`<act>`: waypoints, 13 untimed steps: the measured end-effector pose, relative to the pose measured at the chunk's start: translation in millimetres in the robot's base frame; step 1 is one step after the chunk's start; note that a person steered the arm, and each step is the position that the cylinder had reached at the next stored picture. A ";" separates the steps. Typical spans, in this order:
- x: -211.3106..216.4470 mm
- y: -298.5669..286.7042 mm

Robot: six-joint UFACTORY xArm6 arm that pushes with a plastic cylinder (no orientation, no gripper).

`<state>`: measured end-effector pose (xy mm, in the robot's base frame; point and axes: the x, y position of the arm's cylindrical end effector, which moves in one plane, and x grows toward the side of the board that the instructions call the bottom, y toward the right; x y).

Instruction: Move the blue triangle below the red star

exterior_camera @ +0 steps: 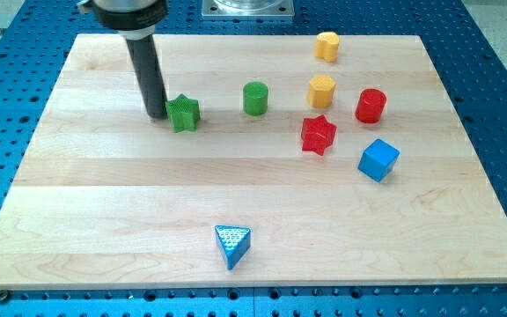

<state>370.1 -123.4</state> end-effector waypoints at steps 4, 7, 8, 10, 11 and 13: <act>31.2 22.4; 207.1 37.0; 229.8 87.8; 236.2 133.4; 237.6 160.6; 178.1 179.9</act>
<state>548.1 56.5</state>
